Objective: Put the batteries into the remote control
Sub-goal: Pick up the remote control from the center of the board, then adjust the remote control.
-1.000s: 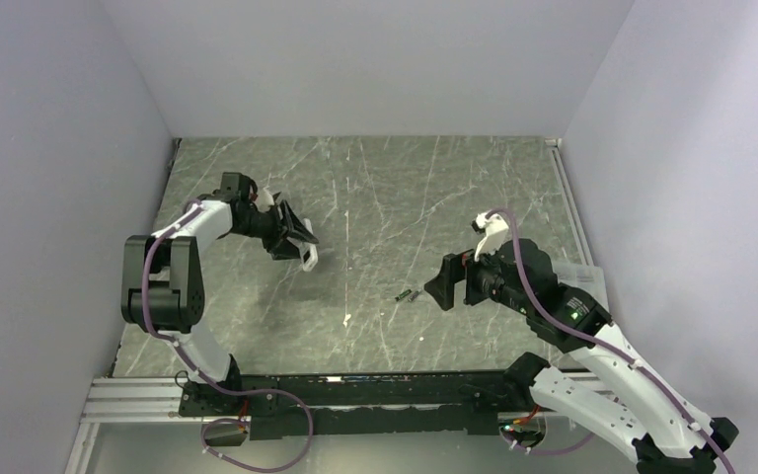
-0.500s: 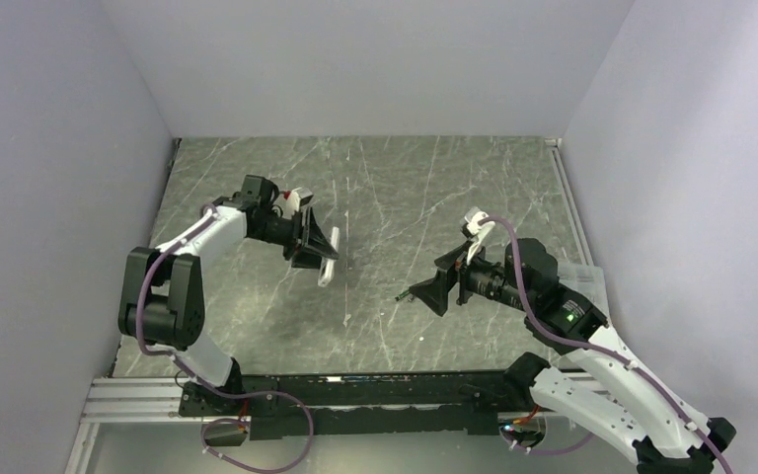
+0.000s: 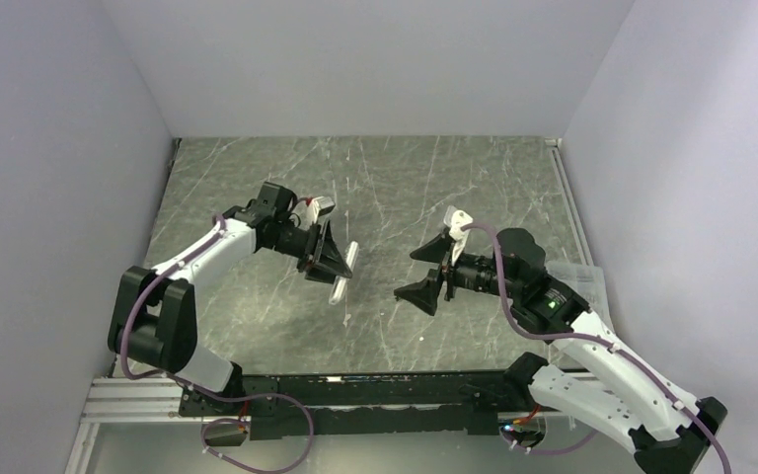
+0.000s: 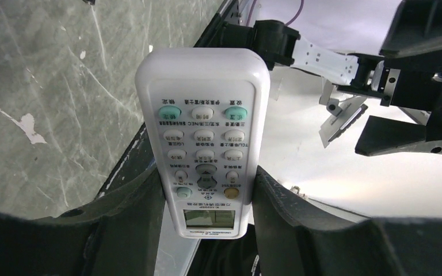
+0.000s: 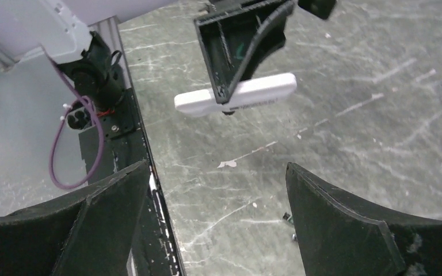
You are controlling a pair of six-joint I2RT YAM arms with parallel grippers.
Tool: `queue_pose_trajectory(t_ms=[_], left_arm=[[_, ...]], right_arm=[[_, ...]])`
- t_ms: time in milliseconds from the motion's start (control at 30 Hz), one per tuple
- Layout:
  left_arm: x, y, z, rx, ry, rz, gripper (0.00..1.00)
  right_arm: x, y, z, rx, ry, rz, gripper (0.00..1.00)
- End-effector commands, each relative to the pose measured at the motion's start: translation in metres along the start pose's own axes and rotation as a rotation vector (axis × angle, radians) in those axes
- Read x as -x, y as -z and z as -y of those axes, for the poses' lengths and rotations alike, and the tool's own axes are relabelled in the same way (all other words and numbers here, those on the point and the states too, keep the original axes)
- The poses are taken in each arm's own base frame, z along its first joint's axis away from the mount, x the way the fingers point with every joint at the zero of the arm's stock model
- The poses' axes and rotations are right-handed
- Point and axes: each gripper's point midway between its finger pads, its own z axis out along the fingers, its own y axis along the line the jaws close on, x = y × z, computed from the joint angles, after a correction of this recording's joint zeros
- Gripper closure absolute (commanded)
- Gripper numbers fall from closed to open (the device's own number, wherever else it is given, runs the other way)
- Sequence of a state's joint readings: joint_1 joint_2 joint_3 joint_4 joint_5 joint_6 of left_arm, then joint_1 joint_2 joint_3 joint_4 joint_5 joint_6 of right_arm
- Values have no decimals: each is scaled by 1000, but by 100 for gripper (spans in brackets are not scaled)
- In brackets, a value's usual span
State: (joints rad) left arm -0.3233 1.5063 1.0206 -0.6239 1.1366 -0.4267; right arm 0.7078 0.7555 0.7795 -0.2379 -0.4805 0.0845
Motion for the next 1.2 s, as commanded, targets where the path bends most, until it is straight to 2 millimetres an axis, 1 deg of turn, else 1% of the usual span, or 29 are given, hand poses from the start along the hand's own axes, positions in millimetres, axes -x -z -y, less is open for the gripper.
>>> queue_pose_trajectory(t_ms=[0,167,267,400,467,567,667,967,1167], left_arm=[[-11,-1,16,-46,-82,-16,78],[-22,-4,25,-61,-105,-36,77],[-29,-9,30,-74,-115,-56,77],[-39,-15,30,-70,-117,-81,77],[-42,-15,30,-72,-115,-89,77],[-46,-15,32,-83,-118,-100,77],[-51,-13,36,-95,-132,-110,77],[-66,-12,51,-136,-177,-144,76],[-73,-14,55,-140,-189,-164,76]], right_arm=[[28,-4,-26,172,245,81,10],[22,-13,-36,266,432,28,12],[19,-17,-41,322,517,5,12],[16,-22,-52,412,647,-7,13],[16,-26,-53,439,701,-7,12],[16,-32,-52,461,758,-17,13],[12,-39,-48,472,779,-51,13],[-8,-60,-39,480,828,-170,20],[-9,-71,-31,448,894,-228,25]])
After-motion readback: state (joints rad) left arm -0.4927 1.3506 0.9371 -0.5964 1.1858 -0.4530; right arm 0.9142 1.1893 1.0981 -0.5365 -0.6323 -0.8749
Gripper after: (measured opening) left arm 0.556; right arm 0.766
